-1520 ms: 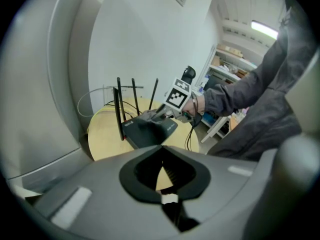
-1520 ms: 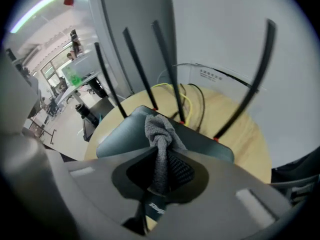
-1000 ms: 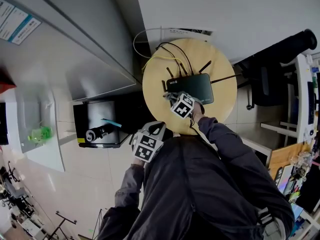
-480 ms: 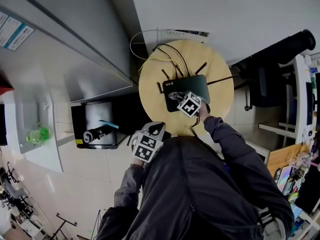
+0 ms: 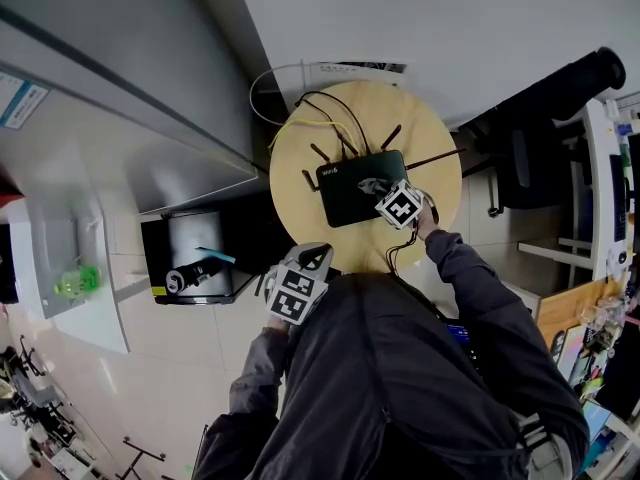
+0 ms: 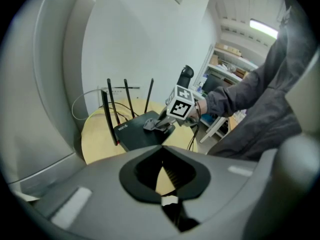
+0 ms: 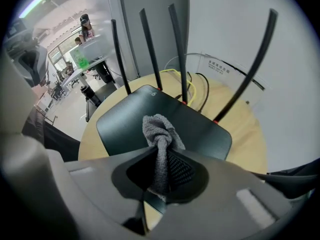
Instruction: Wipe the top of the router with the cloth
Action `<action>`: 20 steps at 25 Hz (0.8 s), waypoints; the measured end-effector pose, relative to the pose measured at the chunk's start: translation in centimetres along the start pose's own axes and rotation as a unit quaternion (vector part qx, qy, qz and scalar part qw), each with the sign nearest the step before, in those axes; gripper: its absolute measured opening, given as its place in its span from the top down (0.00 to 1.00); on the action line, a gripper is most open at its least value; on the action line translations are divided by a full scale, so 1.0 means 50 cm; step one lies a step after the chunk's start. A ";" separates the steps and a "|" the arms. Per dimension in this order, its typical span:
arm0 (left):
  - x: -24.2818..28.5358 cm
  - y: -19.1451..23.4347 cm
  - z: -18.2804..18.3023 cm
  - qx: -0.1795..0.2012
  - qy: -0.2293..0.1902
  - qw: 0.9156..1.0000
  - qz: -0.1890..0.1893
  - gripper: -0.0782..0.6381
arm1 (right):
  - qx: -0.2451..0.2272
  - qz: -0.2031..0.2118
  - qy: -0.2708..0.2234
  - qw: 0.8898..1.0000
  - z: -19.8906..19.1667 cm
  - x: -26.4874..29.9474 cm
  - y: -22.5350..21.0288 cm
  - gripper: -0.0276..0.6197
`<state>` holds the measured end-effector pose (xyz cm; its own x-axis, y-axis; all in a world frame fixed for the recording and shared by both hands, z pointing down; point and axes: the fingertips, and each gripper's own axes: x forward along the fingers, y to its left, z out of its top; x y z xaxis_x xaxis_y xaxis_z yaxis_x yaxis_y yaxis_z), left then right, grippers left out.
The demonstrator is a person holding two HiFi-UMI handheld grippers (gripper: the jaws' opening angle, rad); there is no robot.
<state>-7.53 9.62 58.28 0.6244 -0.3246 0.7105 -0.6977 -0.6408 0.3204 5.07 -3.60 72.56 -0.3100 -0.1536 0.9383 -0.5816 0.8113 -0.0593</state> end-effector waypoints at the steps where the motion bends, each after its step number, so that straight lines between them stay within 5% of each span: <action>1: 0.002 0.001 0.000 0.002 0.000 1.000 0.001 0.89 | 0.008 -0.004 0.003 1.000 -0.013 -0.003 -0.013 0.90; 11: -0.002 -0.007 -0.005 0.000 -0.002 1.000 -0.001 0.89 | 0.073 -0.037 0.017 0.996 -0.102 -0.031 -0.104 0.90; 16: -0.018 0.000 -0.019 -0.009 -0.003 1.000 0.001 0.89 | 0.066 -0.061 0.017 0.996 -0.091 -0.034 -0.109 0.90; 20: -0.030 0.009 -0.030 -0.010 -0.010 1.000 0.005 0.89 | 0.052 -0.034 -0.022 0.998 -0.036 -0.035 -0.036 0.90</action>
<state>-9.28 10.86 58.31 0.6241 -0.3447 0.7012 -0.7106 -0.6234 0.3261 8.00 -3.78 71.65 -0.2988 -0.2337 0.9253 -0.6773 0.7349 -0.0330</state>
